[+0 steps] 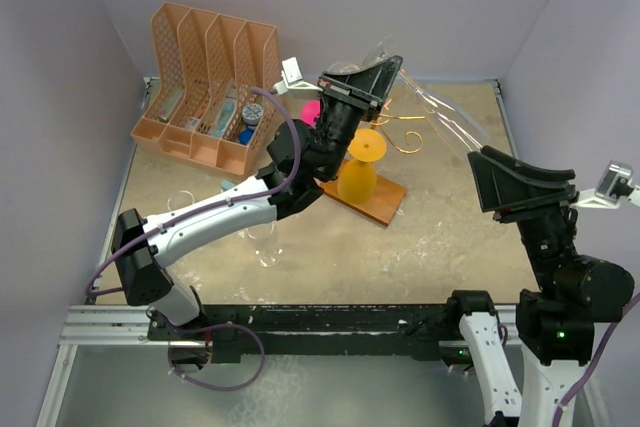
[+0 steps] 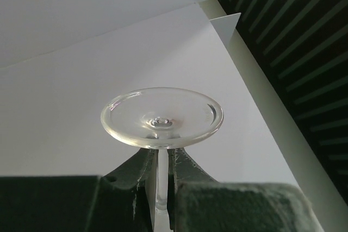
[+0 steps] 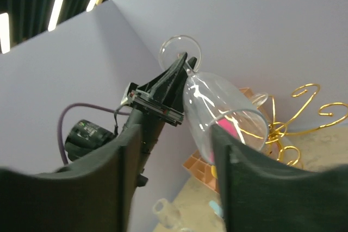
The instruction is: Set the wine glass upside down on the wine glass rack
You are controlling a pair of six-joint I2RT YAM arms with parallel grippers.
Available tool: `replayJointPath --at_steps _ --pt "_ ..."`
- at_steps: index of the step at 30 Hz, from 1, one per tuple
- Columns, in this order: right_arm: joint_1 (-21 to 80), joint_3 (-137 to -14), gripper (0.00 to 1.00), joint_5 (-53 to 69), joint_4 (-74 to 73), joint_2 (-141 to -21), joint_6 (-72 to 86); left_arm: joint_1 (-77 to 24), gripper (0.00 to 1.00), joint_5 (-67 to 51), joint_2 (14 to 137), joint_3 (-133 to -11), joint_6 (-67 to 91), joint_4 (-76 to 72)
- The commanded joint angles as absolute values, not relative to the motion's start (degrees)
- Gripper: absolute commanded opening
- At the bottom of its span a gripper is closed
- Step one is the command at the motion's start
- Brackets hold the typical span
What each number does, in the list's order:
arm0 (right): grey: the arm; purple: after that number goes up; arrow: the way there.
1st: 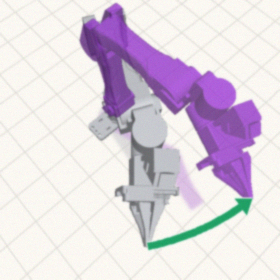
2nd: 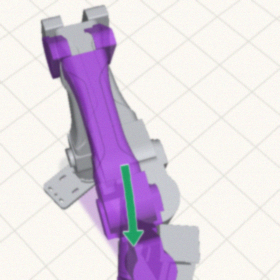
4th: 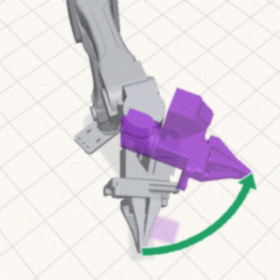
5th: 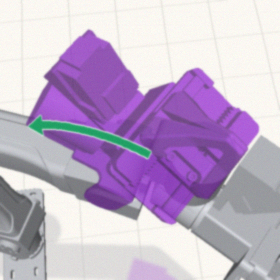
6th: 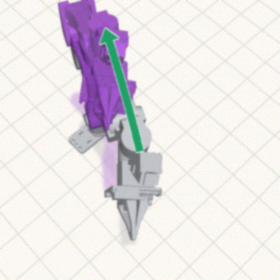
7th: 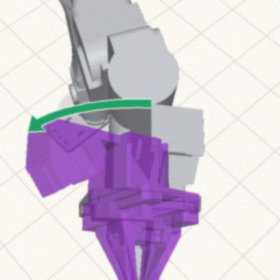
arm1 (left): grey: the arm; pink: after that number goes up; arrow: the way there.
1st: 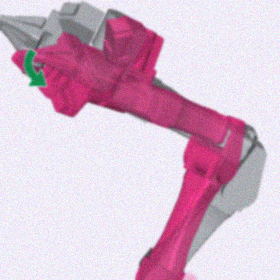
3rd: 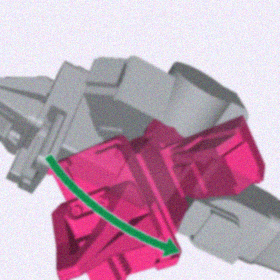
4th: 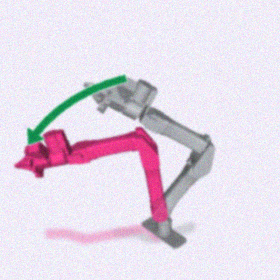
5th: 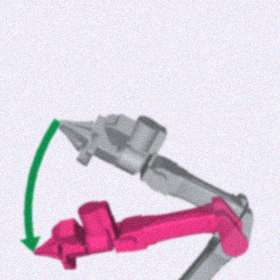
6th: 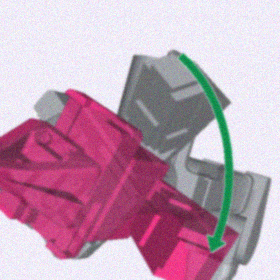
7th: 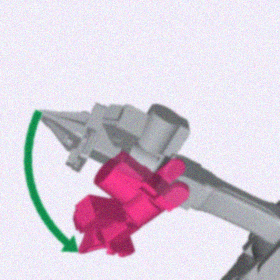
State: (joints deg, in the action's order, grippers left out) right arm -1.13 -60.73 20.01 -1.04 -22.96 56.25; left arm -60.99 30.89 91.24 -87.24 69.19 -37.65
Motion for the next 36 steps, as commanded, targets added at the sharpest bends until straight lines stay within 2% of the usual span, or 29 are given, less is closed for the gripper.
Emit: replayJointPath --at_steps 1,3,6,12,16,23,28,36 --pt "-0.97 -65.26 0.7 14.94 -3.36 -22.44 51.59 -60.28 0.0 32.23 90.38 -91.05 62.09 -41.63" --pt "-0.97 -65.96 0.78 13.37 -6.13 -22.54 48.04 -60.08 0.0 31.82 90.21 -91.64 59.2 -41.33" --pt "-0.97 -66.08 0.81 11.16 -8.69 -22.32 42.73 -59.45 0.0 29.16 89.75 -92.4 55.03 -40.85" --pt "-0.93 -70.09 0.84 10.18 -10.46 -25.65 33.07 -58.8 0.0 17.99 88.52 -94.88 46.91 -36.09" --pt "-0.52 -73.44 0.84 18.71 -8.48 -29.55 26.37 -58.8 0.0 10.1 87.45 -95.88 42.22 -31.67" --pt "0.66 -74.17 0.8 35.59 -6.26 -36.18 22.19 -58.83 0.0 -4.43 88.31 -98.79 37.4 -26.02" --pt "1.05 -74.63 0.73 36.73 -6.65 -38.4 21.18 -58.84 0.0 -10.25 88.08 -98.9 36.15 -24.17" --pt "1.54 -73.91 0.65 41.94 -6.01 -40.76 20.91 -58.89 0.0 -13.04 88.14 -98.78 35.16 -22.68"
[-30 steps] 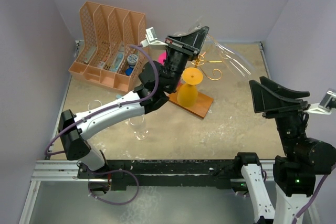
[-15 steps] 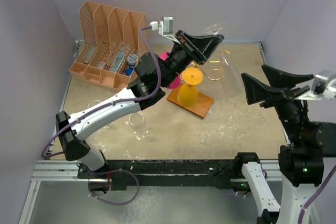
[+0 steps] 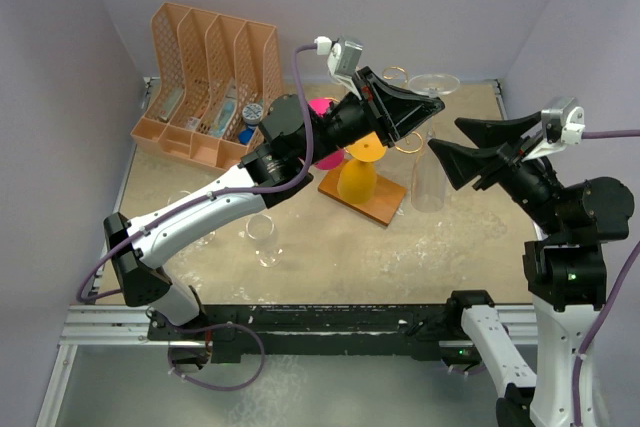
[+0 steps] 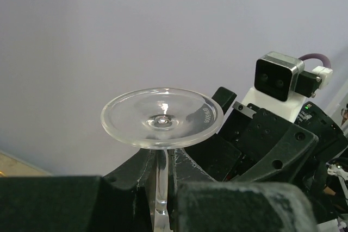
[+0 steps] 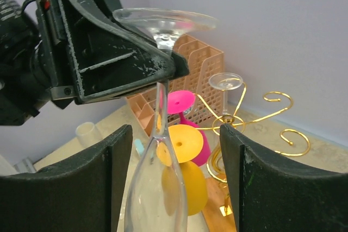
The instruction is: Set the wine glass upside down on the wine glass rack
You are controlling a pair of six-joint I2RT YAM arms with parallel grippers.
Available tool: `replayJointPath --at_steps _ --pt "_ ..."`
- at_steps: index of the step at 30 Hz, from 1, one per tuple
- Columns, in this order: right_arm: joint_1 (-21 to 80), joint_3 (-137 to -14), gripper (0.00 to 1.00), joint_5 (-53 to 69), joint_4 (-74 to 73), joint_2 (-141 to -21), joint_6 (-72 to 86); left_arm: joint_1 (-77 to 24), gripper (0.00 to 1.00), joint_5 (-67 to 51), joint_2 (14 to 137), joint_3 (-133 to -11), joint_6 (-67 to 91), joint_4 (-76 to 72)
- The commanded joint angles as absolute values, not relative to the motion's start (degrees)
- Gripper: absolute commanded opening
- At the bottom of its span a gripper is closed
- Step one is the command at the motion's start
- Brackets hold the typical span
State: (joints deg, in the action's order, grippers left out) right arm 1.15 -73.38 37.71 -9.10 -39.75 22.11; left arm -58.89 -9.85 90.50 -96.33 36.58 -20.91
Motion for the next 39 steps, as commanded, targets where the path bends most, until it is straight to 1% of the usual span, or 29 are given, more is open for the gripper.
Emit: replayJointPath --at_steps 1,11,13,25,28,33,35,37,39 --pt "1.58 -73.61 0.64 42.07 -6.02 -41.09 20.87 -58.89 0.0 -13.34 88.22 -98.79 35.22 -22.68" --pt "1.52 -69.52 0.39 45.7 -3.66 -43.41 20.57 -58.97 0.0 -17.23 89.28 -99.36 37.78 -23.53" --pt "1.52 -69.27 0.35 46.03 -3.14 -43.48 20.71 -59.06 0.0 -17.57 89.28 -99.24 38.17 -24.0" --pt "1.51 -67.95 0.32 50.28 1.9 -44.52 23.99 -59.26 0.0 -18.25 89.29 -97.71 39.97 -26.68" --pt "1.54 -67.59 0.23 51.28 3.17 -44.94 24.86 -59.33 0.0 -18.4 89.28 -97.25 40.54 -27.16" --pt "1.51 -67.2 0.0 50.82 4.79 -44.47 25.36 -59.3 0.0 -18.79 89.29 -96.97 41.02 -27.02" --pt "1.5 -66.94 0.0 49.41 5.77 -43.7 25.72 -59.28 0.0 -18.58 89.05 -96.81 41.0 -26.69" --pt "1.52 -66.64 0.0 47.84 6.79 -42.77 25.93 -59.33 0.07 -17.97 88.67 -96.46 40.77 -26.23" --pt "1.52 -66.51 0.0 45.65 7.05 -41.93 25.81 -59.32 0.18 -17.05 88.15 -96.16 40.16 -25.14"
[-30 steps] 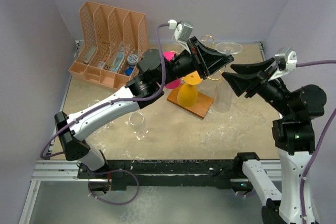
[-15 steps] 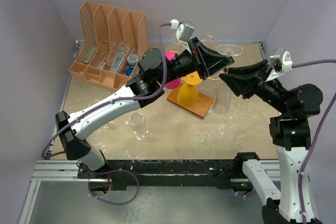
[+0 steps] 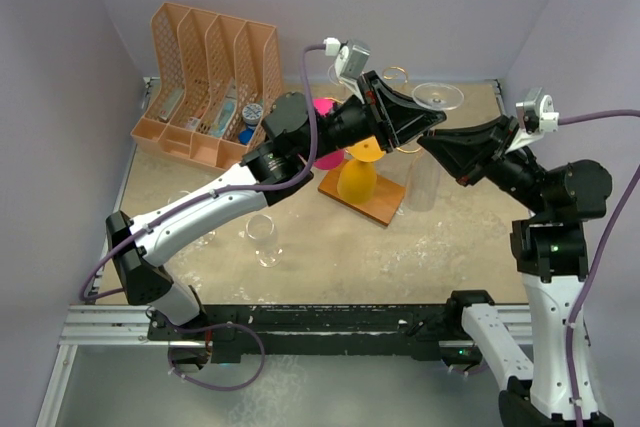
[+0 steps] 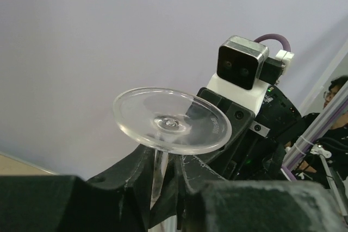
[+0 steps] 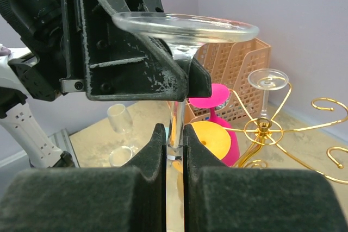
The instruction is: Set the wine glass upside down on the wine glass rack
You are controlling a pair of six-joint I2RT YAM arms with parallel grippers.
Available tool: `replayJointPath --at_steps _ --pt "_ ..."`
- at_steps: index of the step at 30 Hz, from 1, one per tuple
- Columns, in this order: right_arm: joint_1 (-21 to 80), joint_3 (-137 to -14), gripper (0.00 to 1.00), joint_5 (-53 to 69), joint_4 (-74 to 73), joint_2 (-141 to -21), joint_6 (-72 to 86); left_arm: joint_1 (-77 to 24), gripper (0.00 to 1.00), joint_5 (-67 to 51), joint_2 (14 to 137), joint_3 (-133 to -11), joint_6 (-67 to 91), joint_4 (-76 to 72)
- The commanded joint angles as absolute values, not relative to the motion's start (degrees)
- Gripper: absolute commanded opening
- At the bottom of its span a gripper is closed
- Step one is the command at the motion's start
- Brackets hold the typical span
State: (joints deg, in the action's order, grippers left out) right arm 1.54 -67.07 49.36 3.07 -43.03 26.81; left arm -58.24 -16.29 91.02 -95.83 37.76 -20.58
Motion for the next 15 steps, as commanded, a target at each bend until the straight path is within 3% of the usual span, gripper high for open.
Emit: replayJointPath --at_steps 1,3,6,15 --pt "1.54 -66.43 0.0 44.47 7.19 -41.29 25.76 -59.33 0.24 -16.27 87.85 -95.94 39.59 -24.53" --pt "1.52 -66.08 0.0 41.25 7.11 -40.26 25.64 -59.33 0.37 -14.44 86.91 -95.36 38.49 -23.14" --pt "1.54 -65.31 0.0 35.29 6.36 -38.32 24.89 -59.33 0.48 -10.86 85.08 -94.13 36.17 -20.22" --pt "1.55 -60.42 0.0 20.19 0.69 -30.76 21.99 -59.33 0.54 0.86 75.02 -85.68 31.19 -11.52"
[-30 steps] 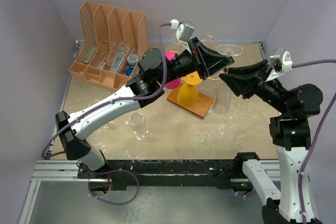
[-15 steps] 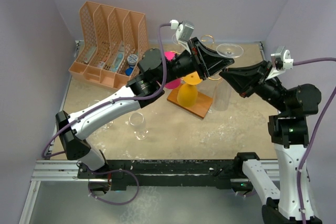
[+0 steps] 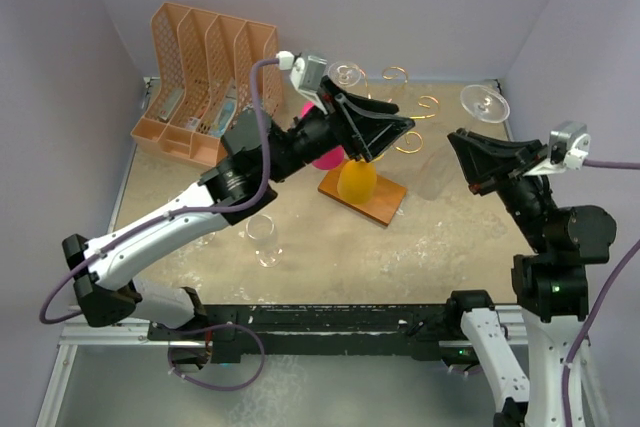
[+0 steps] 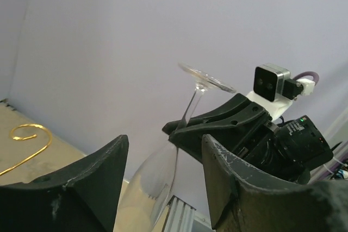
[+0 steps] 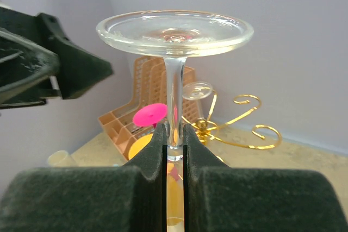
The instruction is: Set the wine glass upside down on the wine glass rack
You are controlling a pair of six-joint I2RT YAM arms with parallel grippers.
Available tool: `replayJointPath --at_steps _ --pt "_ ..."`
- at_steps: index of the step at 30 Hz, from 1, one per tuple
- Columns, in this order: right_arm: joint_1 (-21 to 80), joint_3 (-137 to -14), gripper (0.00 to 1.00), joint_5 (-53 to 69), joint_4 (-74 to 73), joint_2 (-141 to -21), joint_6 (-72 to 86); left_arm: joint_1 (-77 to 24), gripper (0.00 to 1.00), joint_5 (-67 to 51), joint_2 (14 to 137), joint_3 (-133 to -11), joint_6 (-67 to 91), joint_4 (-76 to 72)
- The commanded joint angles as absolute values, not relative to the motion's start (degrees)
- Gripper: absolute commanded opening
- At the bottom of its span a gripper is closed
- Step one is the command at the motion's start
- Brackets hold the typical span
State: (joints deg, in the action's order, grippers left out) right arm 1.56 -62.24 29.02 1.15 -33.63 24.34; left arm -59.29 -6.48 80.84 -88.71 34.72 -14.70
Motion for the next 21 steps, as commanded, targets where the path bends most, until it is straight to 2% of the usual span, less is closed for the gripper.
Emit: replayJointPath --at_steps 1,10,21 --pt "1.53 -59.43 0.0 18.7 0.33 -29.85 21.57 -59.33 0.54 2.68 73.58 -84.66 30.78 -10.31" --pt "1.5 -46.77 0.0 13.02 5.79 -26.27 22.06 -59.33 0.56 14.04 62.31 -75.18 29.16 -2.8" --pt "1.53 -33.96 0.0 19.24 25.85 -28.45 21.09 -59.28 0.56 20.84 53.34 -70.63 28.32 5.39"
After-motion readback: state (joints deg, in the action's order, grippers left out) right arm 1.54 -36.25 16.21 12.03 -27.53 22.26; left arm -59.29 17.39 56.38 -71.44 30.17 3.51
